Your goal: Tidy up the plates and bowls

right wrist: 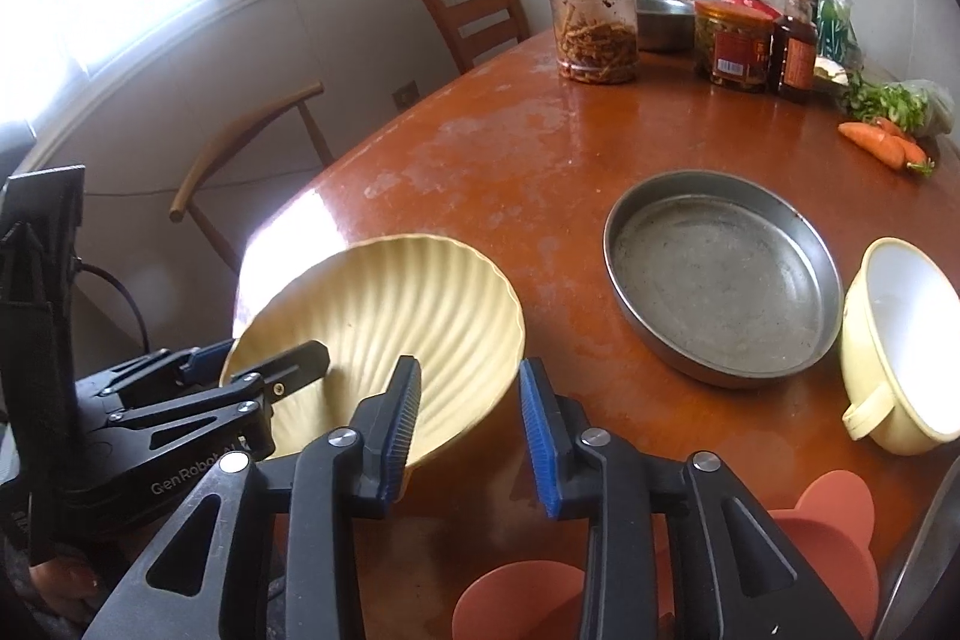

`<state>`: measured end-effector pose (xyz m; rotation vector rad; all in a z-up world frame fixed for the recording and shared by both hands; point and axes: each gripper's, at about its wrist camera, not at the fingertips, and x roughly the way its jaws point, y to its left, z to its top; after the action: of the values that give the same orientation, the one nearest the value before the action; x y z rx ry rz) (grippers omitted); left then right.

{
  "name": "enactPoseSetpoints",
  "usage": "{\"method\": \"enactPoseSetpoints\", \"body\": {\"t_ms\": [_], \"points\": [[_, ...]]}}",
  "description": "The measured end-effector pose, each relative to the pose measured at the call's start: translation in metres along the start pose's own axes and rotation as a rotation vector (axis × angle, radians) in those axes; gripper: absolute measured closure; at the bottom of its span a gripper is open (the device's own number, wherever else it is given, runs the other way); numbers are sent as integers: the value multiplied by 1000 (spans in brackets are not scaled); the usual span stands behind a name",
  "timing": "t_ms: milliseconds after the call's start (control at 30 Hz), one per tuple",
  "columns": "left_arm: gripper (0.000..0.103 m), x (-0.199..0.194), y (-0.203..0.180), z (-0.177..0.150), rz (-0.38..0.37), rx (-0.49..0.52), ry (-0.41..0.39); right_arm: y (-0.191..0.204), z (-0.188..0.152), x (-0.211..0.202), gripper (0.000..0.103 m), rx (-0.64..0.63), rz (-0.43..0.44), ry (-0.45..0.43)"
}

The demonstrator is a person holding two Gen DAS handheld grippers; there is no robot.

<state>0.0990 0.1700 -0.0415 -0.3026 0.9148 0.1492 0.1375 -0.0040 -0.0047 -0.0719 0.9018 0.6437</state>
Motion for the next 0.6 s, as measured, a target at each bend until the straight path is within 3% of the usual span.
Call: {"method": "enactPoseSetpoints", "body": {"t_ms": [167, 433, 600], "points": [[55, -1, -2, -1, -11, -6, -6, 2, 2, -8, 62, 1, -6, -22], [49, -4, 0, -1, 2, -13, -24, 0, -2, -20, 46, 22, 5, -39], [45, -9, 5, -3, 24, -46, -48, -5, -8, -35, 46, 45, -2, -66]]}}
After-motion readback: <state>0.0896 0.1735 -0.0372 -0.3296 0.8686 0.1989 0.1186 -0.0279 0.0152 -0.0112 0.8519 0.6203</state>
